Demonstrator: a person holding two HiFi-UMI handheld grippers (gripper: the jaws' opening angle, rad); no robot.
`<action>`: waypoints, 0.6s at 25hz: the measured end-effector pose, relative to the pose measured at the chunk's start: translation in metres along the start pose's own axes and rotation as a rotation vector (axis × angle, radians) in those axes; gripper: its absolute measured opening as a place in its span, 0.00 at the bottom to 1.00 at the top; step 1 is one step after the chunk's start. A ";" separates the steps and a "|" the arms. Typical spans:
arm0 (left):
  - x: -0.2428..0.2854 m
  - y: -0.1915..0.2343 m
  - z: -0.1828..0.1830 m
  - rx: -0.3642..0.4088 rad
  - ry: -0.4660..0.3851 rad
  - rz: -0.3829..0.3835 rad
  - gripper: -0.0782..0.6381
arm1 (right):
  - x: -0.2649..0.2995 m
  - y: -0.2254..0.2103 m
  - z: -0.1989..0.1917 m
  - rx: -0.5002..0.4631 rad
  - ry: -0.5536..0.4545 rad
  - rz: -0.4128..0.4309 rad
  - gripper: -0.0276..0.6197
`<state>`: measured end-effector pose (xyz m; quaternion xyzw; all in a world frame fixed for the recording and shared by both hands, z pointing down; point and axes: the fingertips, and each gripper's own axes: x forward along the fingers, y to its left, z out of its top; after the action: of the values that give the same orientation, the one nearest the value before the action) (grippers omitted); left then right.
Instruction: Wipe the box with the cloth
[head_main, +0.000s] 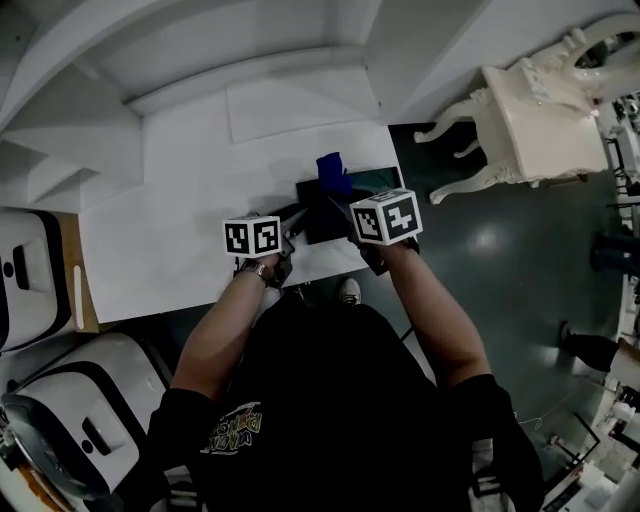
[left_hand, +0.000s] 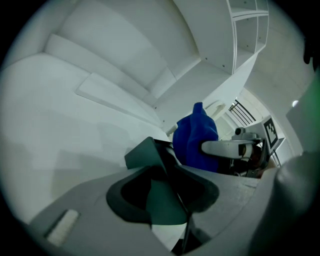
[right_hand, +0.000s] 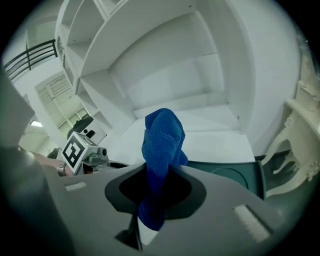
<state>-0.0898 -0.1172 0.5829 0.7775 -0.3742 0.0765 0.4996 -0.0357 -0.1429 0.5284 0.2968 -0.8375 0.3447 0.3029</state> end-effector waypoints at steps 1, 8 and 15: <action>0.000 0.000 0.000 0.001 0.002 -0.001 0.31 | 0.007 0.005 0.002 -0.018 0.016 0.002 0.19; -0.001 0.001 0.002 0.003 0.000 -0.007 0.31 | 0.040 0.013 0.006 -0.080 0.096 -0.011 0.19; -0.002 0.001 0.001 0.008 0.004 -0.014 0.32 | 0.057 0.018 0.003 -0.159 0.182 -0.012 0.19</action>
<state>-0.0923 -0.1177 0.5823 0.7819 -0.3676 0.0762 0.4976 -0.0860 -0.1510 0.5598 0.2442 -0.8296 0.3008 0.4021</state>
